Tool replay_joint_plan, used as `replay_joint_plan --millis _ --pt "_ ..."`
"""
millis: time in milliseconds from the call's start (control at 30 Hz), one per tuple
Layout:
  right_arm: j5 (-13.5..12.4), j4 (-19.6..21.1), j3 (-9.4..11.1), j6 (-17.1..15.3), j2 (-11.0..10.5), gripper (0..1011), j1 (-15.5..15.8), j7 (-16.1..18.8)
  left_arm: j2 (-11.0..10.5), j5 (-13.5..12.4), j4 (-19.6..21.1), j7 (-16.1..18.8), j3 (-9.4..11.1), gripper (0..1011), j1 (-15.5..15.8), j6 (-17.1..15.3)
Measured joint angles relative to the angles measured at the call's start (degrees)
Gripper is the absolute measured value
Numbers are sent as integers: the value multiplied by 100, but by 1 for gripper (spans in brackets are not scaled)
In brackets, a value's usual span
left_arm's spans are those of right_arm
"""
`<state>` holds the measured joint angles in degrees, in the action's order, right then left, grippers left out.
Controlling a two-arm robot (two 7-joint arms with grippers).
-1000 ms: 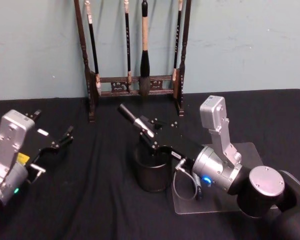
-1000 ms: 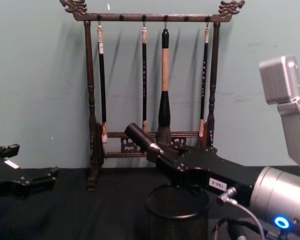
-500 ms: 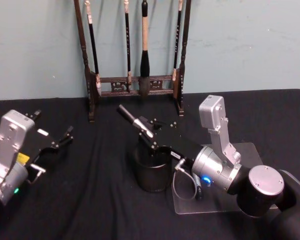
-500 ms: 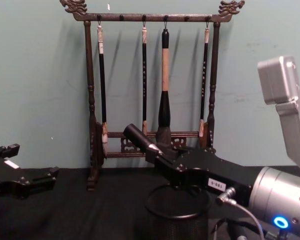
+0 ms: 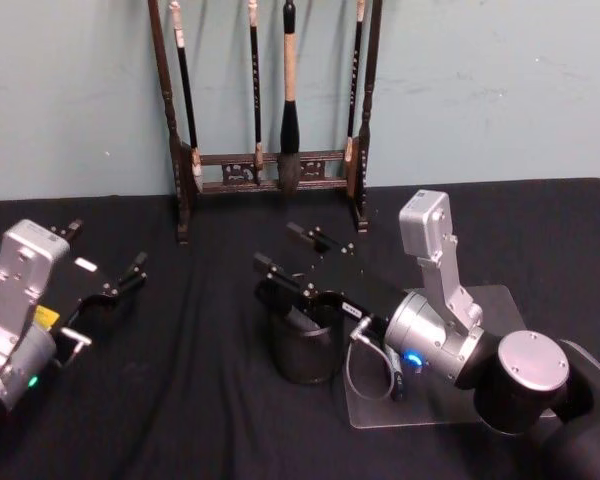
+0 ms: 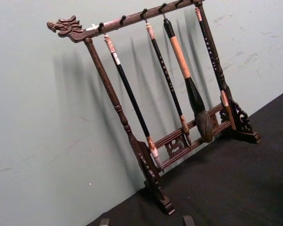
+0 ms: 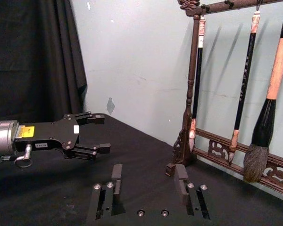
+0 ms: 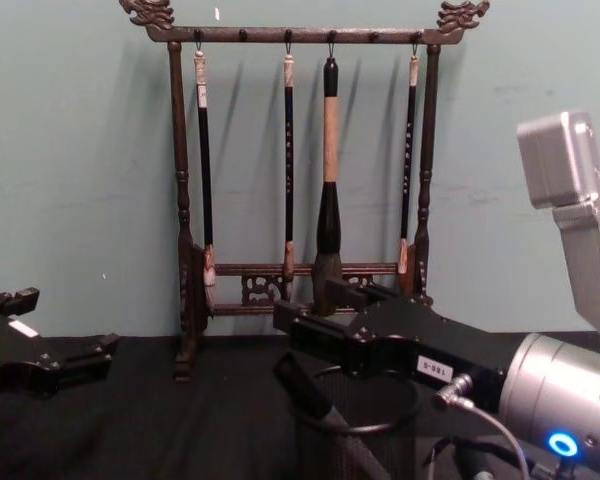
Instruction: Pick up the water-based marker from the table and place it into the pen holder.
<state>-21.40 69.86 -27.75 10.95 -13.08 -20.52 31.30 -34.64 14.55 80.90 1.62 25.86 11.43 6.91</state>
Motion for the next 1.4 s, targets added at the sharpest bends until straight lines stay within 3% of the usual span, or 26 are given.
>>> replay_joint_plan --millis 100,233,367,767,1167,1400 --pt "-1 1 0 0 0 733 0 0 0 0 0 0 0 1009 0 0" --pt "-1 2 0 1 0 913 2 0 0 0 0 0 0 1009 0 0" --pt "-2 2 0 1 0 1002 2 0 0 0 0 0 0 1009 0 0" --pt "-12 49 23 -30 -33 1002 34 -13 0 0 0 0 0 1009 0 0" --pt "19 523 231 -197 -296 1002 345 -303 0 0 0 0 0 1009 0 0" --pt "210 986 411 -406 -414 1002 649 -730 0 0 0 0 0 1009 0 0"
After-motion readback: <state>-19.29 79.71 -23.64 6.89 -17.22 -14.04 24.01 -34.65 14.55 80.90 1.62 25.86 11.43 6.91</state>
